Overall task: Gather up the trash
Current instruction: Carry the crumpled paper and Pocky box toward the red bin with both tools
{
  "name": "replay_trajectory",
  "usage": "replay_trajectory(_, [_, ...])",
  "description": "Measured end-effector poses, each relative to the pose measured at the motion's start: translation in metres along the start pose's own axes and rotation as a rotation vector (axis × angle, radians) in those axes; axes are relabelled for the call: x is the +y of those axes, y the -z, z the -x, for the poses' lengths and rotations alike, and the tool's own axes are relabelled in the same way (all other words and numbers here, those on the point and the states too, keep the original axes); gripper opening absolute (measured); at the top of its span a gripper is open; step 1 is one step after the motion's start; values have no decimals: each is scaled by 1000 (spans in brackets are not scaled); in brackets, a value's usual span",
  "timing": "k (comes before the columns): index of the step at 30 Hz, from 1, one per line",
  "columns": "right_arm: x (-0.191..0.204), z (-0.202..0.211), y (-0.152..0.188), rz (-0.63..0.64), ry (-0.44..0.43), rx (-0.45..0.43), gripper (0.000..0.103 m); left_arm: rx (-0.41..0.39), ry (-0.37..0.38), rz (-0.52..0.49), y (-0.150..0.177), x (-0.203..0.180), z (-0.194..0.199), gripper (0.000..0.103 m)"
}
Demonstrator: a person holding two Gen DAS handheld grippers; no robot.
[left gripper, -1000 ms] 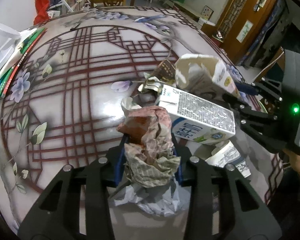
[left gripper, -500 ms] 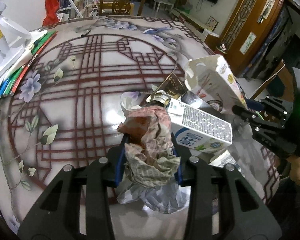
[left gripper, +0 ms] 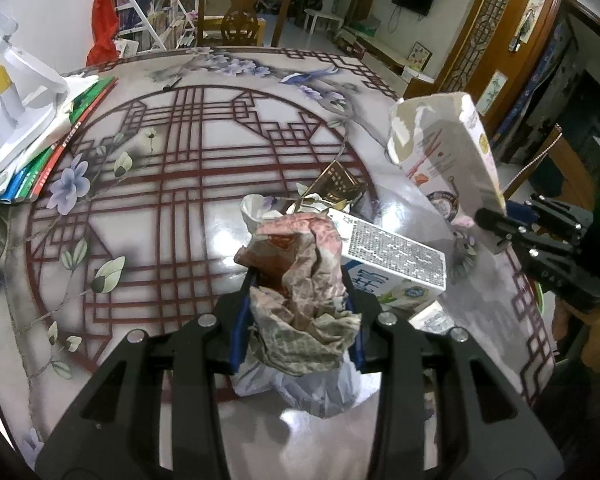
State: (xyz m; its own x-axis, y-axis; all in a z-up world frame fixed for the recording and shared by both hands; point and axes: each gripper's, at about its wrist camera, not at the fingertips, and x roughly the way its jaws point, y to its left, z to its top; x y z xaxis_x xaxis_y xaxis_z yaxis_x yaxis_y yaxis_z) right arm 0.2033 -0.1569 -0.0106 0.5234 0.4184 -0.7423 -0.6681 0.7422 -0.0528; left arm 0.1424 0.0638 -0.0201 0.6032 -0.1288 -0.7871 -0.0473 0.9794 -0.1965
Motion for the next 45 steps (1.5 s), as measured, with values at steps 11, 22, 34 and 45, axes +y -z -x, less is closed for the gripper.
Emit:
replay_trajectory(11, [-22,37,8,-85,12,-44,25,-36,-3,-101,-4,-36,32,37])
replay_trajectory(22, [-75,80,40,-220,64,-61,25,-16,101,-184,-9,-115,23,37])
replay_trajectory(34, [-132,121,77,-346,137,-82,25,18,242,-267,-14,-211,-6,37])
replay_trajectory(45, [-196,157,123,-524,221,-71,25,73,361,-308,-19,-283,-34,37])
